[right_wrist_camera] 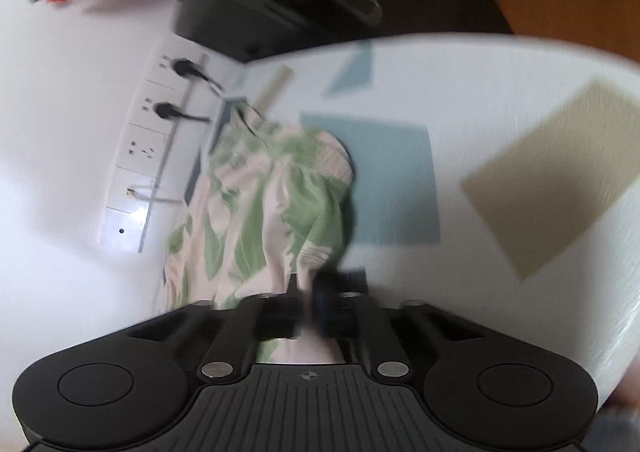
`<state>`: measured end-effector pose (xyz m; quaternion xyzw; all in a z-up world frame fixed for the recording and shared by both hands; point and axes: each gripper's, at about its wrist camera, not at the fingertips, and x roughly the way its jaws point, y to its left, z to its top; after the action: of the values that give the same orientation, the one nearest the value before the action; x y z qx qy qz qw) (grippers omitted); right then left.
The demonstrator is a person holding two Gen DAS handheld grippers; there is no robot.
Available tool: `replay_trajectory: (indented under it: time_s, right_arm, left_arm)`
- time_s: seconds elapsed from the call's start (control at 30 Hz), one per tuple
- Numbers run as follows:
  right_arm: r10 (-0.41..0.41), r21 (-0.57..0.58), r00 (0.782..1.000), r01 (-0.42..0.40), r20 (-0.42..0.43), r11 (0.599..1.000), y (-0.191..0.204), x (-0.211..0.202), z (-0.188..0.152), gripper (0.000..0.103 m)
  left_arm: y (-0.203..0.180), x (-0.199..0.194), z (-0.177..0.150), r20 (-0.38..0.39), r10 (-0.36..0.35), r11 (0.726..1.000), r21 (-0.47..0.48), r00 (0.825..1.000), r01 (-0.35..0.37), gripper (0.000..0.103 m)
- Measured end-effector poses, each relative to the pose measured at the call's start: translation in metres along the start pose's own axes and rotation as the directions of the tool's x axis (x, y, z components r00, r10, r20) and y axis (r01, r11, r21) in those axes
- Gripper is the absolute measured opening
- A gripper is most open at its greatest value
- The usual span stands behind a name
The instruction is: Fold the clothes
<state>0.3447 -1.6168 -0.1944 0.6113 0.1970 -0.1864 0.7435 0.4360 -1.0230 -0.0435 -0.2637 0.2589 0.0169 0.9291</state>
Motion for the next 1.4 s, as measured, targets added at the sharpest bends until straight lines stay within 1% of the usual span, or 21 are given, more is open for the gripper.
replay_trajectory:
  time_s: [0.03, 0.13, 0.17, 0.23, 0.37, 0.43, 0.47, 0.5, 0.53, 0.57, 0.63, 0.7, 0.83, 0.93, 1.0, 1.1, 1.27, 1.3, 1.33, 1.37, 1.4]
  right_arm:
    - [0.033, -0.003, 0.999, -0.033, 0.02, 0.999, 0.006, -0.008, 0.001, 0.004]
    - [0.158, -0.069, 0.986, -0.154, 0.059, 0.986, 0.034, -0.04, 0.008, 0.003]
    - [0.173, -0.085, 0.983, -0.168, 0.061, 0.982, 0.04, -0.047, 0.011, 0.003]
    - [0.175, -0.1, 0.983, -0.169, 0.052, 0.981, 0.046, -0.052, 0.018, 0.004]
    - [0.104, -0.099, 0.994, -0.101, 0.021, 0.99, 0.036, -0.043, 0.023, 0.004]
    - [0.068, -0.082, 0.998, -0.066, 0.016, 0.994, 0.024, -0.04, 0.019, 0.004]
    - [0.05, -0.076, 0.999, -0.049, 0.009, 0.996, 0.018, -0.039, 0.016, 0.004]
    - [0.035, -0.071, 0.999, -0.034, 0.0, 0.997, 0.011, -0.04, 0.013, 0.004]
    - [0.02, -0.069, 1.0, -0.021, -0.011, 0.997, 0.006, -0.039, 0.01, 0.005]
    - [0.008, -0.069, 1.0, -0.009, -0.023, 0.998, 0.003, -0.037, 0.009, 0.005]
    - [-0.008, -0.071, 0.999, 0.005, -0.039, 0.997, 0.0, -0.034, 0.008, 0.005]
    - [-0.014, -0.079, 0.999, 0.01, -0.046, 0.997, 0.001, -0.033, 0.009, 0.006]
    - [-0.038, -0.112, 0.998, 0.032, -0.047, 0.993, 0.009, -0.03, 0.014, 0.009]
    - [-0.027, -0.091, 0.998, 0.022, -0.054, 0.996, 0.01, -0.029, 0.017, 0.009]
    - [-0.021, -0.078, 0.998, 0.016, -0.058, 0.997, 0.009, -0.027, 0.018, 0.01]
    - [-0.024, -0.064, 0.998, 0.02, -0.053, 0.998, 0.008, -0.022, 0.02, 0.011]
    - [-0.031, -0.037, 0.998, 0.03, -0.047, 0.999, 0.003, -0.018, 0.021, 0.013]
    - [-0.042, -0.038, 0.998, 0.04, -0.047, 0.998, 0.002, -0.018, 0.02, 0.013]
    - [-0.051, -0.036, 0.998, 0.05, -0.047, 0.998, 0.002, -0.017, 0.02, 0.013]
    - [-0.06, -0.032, 0.997, 0.059, -0.047, 0.998, 0.001, -0.017, 0.021, 0.013]
    - [-0.063, -0.025, 0.997, 0.062, -0.047, 0.998, 0.001, -0.016, 0.021, 0.013]
  left_arm:
    - [-0.001, -0.007, 0.006, 0.025, -0.016, 1.0, -0.005, 1.0, 0.016, 0.0]
    - [-0.002, -0.011, 0.018, 0.014, -0.033, 0.999, 0.02, 0.999, 0.033, 0.0]
    - [0.001, -0.009, 0.017, -0.016, -0.039, 0.999, 0.002, 0.999, 0.039, 0.001]
    - [0.011, 0.001, 0.003, -0.082, 0.002, 1.0, -0.018, 0.997, -0.004, 0.009]
    - [0.035, 0.018, -0.029, -0.201, 0.106, 0.989, -0.079, 0.974, -0.124, 0.019]
    - [0.052, 0.023, -0.044, -0.25, 0.133, 0.974, -0.145, 0.959, -0.173, 0.035]
    - [0.059, 0.024, -0.05, -0.271, 0.141, 0.965, -0.176, 0.952, -0.193, 0.04]
    - [0.064, 0.025, -0.053, -0.275, 0.148, 0.959, -0.194, 0.95, -0.206, 0.049]
    - [0.068, 0.025, -0.056, -0.276, 0.156, 0.953, -0.209, 0.948, -0.218, 0.054]
    - [0.07, 0.025, -0.058, -0.266, 0.159, 0.95, -0.222, 0.951, -0.221, 0.054]
    - [0.069, 0.027, -0.059, -0.257, 0.141, 0.952, -0.23, 0.956, -0.202, 0.054]
    - [0.064, 0.033, -0.062, -0.28, 0.114, 0.957, -0.225, 0.953, -0.181, 0.054]
    - [0.06, 0.041, -0.065, -0.297, 0.073, 0.952, -0.264, 0.952, -0.155, 0.054]
    - [0.059, 0.044, -0.065, -0.303, 0.048, 0.946, -0.292, 0.952, -0.14, 0.054]
    - [0.058, 0.047, -0.063, -0.318, 0.065, 0.95, -0.271, 0.946, -0.156, 0.054]
    - [0.055, 0.052, -0.061, -0.312, 0.096, 0.96, -0.22, 0.945, -0.17, 0.055]
    - [0.053, 0.063, -0.06, -0.236, 0.131, 0.962, -0.205, 0.963, -0.182, 0.054]
    - [0.052, 0.066, -0.059, -0.23, 0.139, 0.96, -0.207, 0.963, -0.188, 0.043]
    - [0.052, 0.069, -0.059, -0.227, 0.147, 0.958, -0.21, 0.963, -0.196, 0.009]
    - [0.051, 0.071, -0.058, -0.233, 0.168, 0.953, -0.209, 0.958, -0.218, 0.002]
    - [0.048, 0.069, -0.057, -0.224, 0.196, 0.95, -0.197, 0.955, -0.242, 0.003]
